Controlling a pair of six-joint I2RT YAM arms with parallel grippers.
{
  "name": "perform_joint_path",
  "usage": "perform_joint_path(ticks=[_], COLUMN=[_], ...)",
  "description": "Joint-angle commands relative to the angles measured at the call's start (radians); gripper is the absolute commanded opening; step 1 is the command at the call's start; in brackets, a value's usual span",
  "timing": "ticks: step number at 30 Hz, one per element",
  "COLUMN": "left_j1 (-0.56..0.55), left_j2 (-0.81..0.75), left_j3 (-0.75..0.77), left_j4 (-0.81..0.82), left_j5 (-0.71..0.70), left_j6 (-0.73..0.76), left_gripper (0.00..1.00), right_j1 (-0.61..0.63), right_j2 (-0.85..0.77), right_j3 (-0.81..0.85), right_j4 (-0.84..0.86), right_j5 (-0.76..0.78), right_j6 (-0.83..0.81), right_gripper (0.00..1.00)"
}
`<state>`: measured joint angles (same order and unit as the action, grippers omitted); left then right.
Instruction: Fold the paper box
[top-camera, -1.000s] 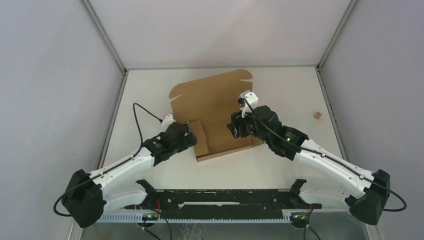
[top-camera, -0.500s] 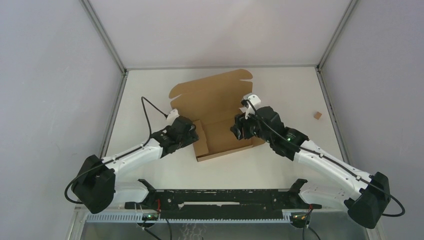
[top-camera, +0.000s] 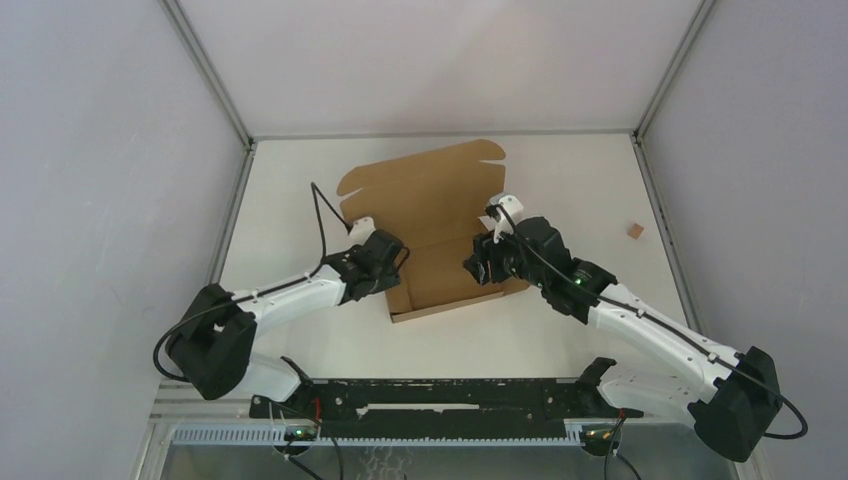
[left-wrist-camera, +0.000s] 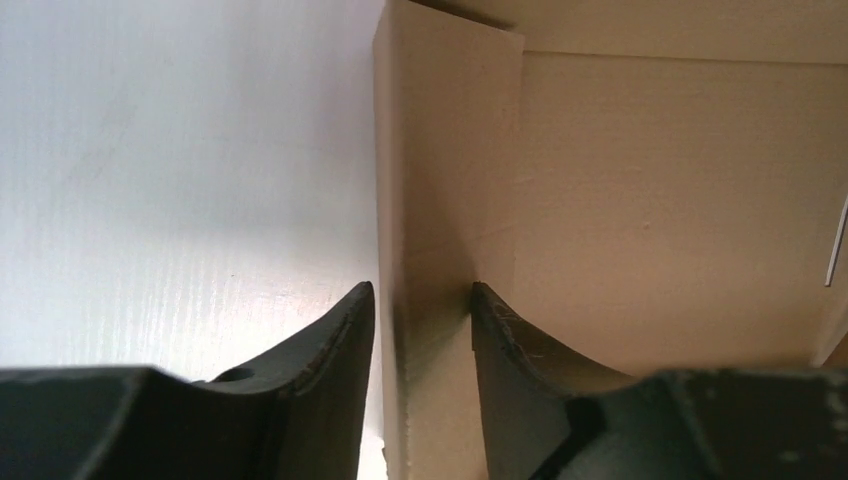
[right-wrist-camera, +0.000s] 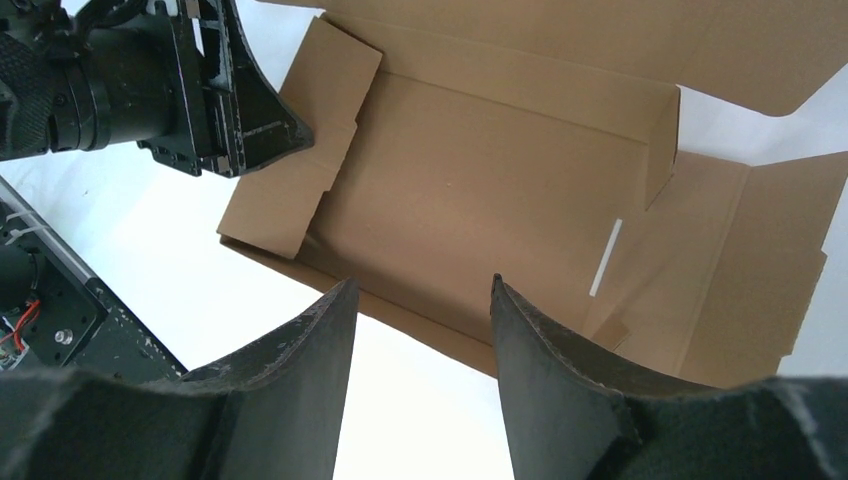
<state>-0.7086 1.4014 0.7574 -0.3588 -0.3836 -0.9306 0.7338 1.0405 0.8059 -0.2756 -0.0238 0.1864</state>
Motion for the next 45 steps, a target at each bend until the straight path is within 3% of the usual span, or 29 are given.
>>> perform_joint_path(ticks=[1,13,17,20,25,35,36,38,45], left_j1=[-0.017,-0.064,-0.065,-0.065,-0.065,-0.065,-0.065,-0.065,-0.067], left_j2=[0.02,0.133,0.154,0.162,0.169,0.214,0.218,0.223,0.221], left_j3=[0.075,0.196,0.197,0.188,0.169,0.158,0.156,0.155,0.159], left_j4=[-0.077,-0.225,-0.225,-0.21,-0.183,-0.16,-0.16,-0.162,-0.187], left_j5=[-0.085,-0.217,-0.22,-0.215,-0.201,-0.192,-0.194,-0.202,-0.259], left_j6=[0.055,0.1,0.096,0.092,0.085,0.09,0.09,0.093,0.111], left_gripper=[0.43,0.2,0.23,0.35,0.36,0.21,0.18,0.02,0.0], right_j1=[-0.02,-0.056,-0.068,-0.077,-0.082,-0.083,-0.083,-0.083,-0.082], right_j2=[-0.034,-0.039,-0.038,-0.034,-0.026,-0.021,-0.02,-0.015,0.035], right_j3=[-0.016,-0.059,-0.07,-0.072,-0.073,-0.074,-0.074,-0.074,-0.073], right_j4=[0.07,0.097,0.102,0.103,0.107,0.102,0.101,0.099,0.103], right_j5=[-0.03,-0.088,-0.101,-0.114,-0.125,-0.13,-0.128,-0.129,-0.139], right_j6=[0.014,0.006,0.002,0.002,0.004,0.001,0.001,-0.001,0.013], right_gripper=[0.6,0.6,0.6,0.6,0.6,0.6,0.6,0.6,0.6])
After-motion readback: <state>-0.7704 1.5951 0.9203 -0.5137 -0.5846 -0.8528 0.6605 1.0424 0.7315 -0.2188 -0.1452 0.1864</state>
